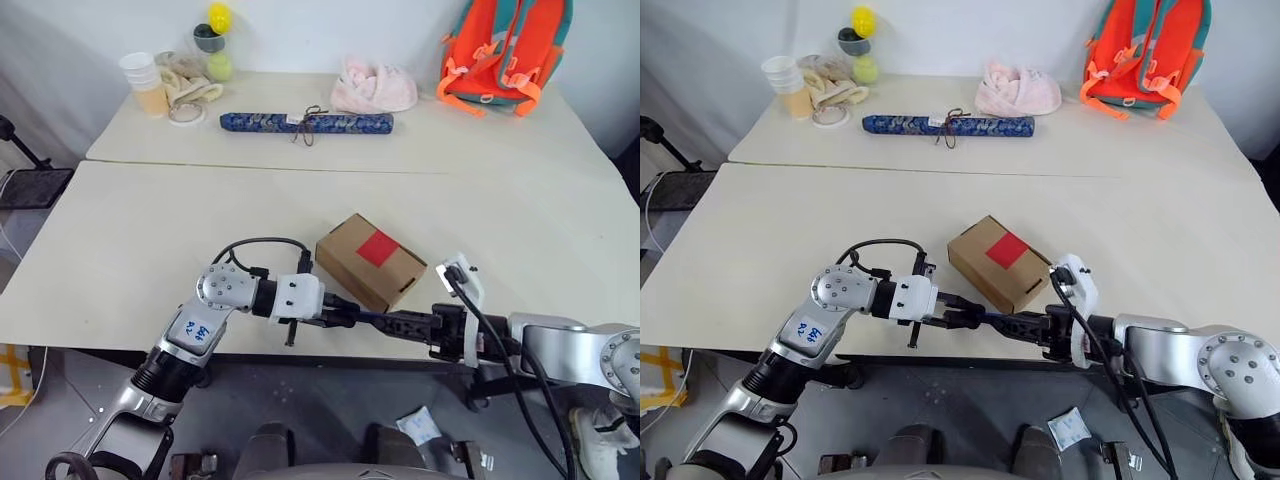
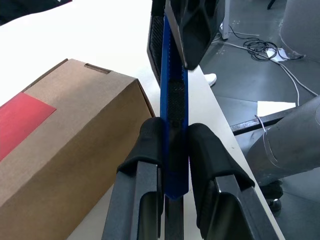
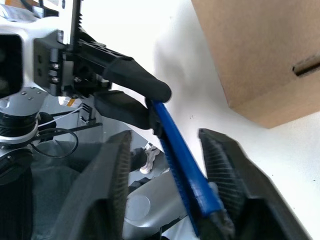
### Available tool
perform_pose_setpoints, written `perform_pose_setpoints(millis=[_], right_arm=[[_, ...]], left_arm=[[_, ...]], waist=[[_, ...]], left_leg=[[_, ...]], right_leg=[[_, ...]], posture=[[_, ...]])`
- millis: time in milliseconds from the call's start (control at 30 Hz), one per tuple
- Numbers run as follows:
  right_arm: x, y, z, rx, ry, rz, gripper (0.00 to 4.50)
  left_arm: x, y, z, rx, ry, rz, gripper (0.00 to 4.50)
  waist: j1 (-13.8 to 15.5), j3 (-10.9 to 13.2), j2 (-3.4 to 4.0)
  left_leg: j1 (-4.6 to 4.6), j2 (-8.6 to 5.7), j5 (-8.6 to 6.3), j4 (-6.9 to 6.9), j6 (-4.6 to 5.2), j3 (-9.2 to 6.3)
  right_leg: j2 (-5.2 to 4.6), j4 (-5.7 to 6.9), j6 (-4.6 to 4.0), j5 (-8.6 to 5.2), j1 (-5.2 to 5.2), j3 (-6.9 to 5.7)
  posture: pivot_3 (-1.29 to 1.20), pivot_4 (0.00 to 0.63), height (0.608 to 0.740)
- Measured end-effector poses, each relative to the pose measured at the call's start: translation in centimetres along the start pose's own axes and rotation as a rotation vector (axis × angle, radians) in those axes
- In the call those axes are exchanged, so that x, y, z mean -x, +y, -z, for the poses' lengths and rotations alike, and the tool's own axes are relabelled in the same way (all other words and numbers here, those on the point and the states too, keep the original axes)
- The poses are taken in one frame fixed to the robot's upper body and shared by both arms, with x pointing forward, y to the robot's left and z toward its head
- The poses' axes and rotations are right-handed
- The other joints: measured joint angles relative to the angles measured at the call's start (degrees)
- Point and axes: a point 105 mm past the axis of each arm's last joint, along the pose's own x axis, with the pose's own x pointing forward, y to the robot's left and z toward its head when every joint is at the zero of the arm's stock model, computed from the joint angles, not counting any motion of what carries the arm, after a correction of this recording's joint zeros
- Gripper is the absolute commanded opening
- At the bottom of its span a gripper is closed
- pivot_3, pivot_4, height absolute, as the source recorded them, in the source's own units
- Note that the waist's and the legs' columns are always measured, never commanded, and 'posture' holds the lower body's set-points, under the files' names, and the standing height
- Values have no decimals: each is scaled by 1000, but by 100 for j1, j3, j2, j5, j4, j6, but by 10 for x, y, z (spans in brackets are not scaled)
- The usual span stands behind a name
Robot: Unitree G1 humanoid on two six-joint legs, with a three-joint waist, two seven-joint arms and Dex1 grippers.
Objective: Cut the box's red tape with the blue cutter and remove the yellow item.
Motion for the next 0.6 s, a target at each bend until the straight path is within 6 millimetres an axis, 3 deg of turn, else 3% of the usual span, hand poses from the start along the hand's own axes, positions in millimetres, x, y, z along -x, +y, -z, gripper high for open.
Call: perform_pose_setpoints(millis=[133, 467, 600], right_arm=[[-2, 3, -2, -4, -5, -15, 147], [-2, 3, 0, -10, -1, -20, 126], [5, 0, 9, -19, 32, -24, 126]], left_arm=[[0, 0, 1, 1, 7, -1, 464], [0, -1, 1, 1, 9, 6, 464], [7, -2, -6, 105, -60, 27, 1756]], waist=[[-2, 0, 0], [-1, 0, 0], [6, 1, 0]], left_leg=[[0, 0, 0, 0, 0, 0], [-1, 0, 0, 0, 0, 0], [-8, 1, -1, 0, 2, -5]], right_leg=[[1, 1, 0, 0, -1, 0], [0, 0, 0, 0, -1, 0], [0, -2, 0, 0, -4, -4]], posture=[[0, 150, 740], [0, 150, 740], [0, 150, 740]])
